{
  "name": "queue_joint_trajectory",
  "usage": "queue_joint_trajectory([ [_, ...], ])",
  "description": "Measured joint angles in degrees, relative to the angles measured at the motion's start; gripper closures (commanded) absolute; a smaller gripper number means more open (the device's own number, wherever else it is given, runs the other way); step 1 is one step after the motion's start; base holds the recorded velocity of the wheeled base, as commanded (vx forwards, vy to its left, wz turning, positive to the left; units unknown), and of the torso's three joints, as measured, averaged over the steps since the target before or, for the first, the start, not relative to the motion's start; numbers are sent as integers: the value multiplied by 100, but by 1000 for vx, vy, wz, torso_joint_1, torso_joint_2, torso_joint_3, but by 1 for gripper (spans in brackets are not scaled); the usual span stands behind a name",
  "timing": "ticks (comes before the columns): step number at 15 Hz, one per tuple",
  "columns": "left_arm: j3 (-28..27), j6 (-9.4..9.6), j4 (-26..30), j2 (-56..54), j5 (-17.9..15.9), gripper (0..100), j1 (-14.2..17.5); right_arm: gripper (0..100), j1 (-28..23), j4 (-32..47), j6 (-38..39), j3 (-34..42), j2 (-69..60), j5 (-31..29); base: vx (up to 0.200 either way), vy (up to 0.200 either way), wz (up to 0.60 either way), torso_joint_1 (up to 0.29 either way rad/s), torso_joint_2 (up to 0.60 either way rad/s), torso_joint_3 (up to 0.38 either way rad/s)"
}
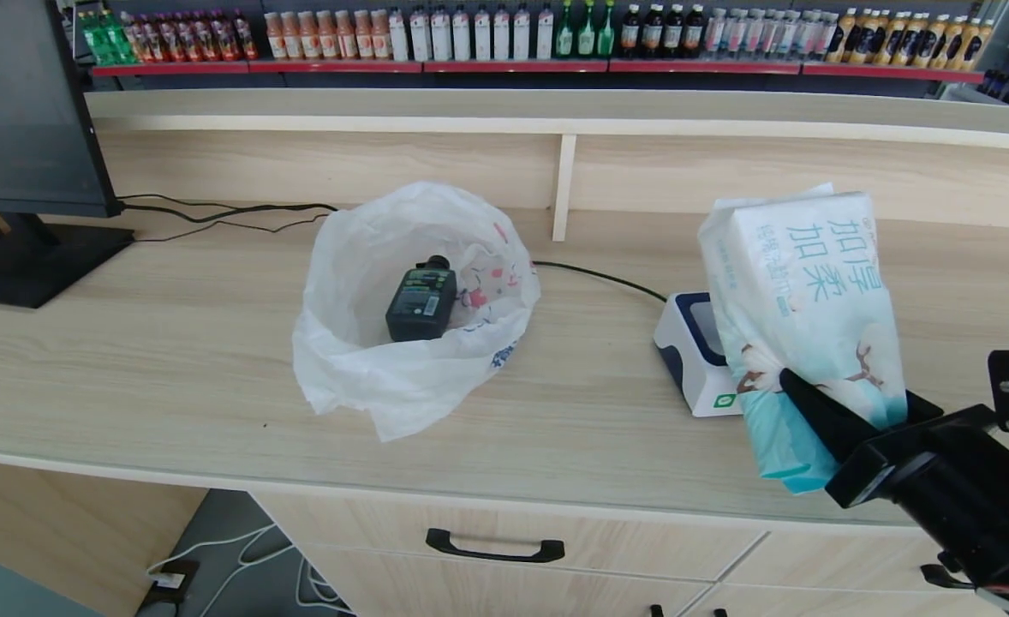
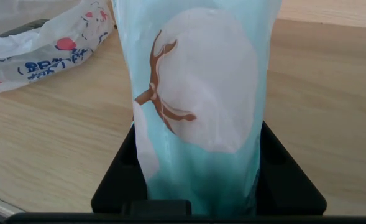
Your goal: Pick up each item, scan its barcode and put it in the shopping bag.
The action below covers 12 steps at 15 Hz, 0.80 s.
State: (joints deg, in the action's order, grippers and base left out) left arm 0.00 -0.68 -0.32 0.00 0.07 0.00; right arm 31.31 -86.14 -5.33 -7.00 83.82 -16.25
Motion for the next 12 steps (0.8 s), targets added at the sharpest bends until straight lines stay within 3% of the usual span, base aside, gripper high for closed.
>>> queue_joint_trajectory([
  [12, 0, 0, 0, 0, 0, 0, 0, 100, -5, -9, 238, 245, 243, 79, 0, 0, 0, 0, 0, 0],
])
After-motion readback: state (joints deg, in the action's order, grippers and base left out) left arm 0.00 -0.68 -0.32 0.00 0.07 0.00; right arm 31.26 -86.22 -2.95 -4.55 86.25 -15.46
